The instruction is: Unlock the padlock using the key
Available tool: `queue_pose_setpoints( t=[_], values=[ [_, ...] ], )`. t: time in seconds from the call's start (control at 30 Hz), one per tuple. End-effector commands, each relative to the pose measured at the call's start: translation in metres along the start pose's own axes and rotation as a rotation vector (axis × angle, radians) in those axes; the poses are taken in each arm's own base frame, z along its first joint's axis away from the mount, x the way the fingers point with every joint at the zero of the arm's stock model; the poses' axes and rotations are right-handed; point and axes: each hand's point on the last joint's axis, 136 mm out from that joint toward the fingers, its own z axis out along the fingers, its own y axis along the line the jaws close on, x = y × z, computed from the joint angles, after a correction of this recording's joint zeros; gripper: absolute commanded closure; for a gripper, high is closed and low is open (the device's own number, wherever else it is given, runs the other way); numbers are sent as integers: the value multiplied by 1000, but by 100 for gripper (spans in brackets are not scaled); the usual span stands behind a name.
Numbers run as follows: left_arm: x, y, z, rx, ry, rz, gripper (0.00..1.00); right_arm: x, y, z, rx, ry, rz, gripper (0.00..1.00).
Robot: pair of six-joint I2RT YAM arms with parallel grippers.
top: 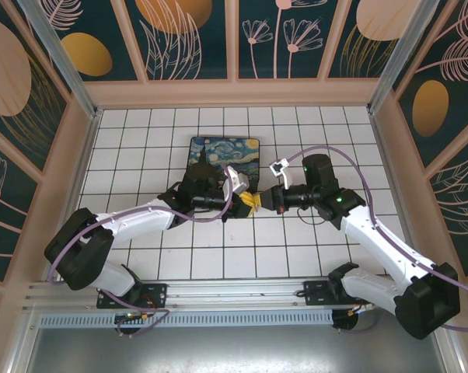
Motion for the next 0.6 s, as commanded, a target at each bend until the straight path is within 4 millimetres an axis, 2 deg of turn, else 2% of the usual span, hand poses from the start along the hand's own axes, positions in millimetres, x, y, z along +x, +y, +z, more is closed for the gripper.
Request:
queue_pose_setpoints(
  t=[0.0,0.23,0.57],
  values=[
    [-6,-5,-2,27,-29,19,73,-6,8,2,-31,-10,-24,93],
    [9,-6,-5,15,12,21,70,-14,8,-4,-12,-30,-45,94],
    [6,-10,-5,39,-7,17,69,-18,8,0,-27,-28,-37,94]
  ],
)
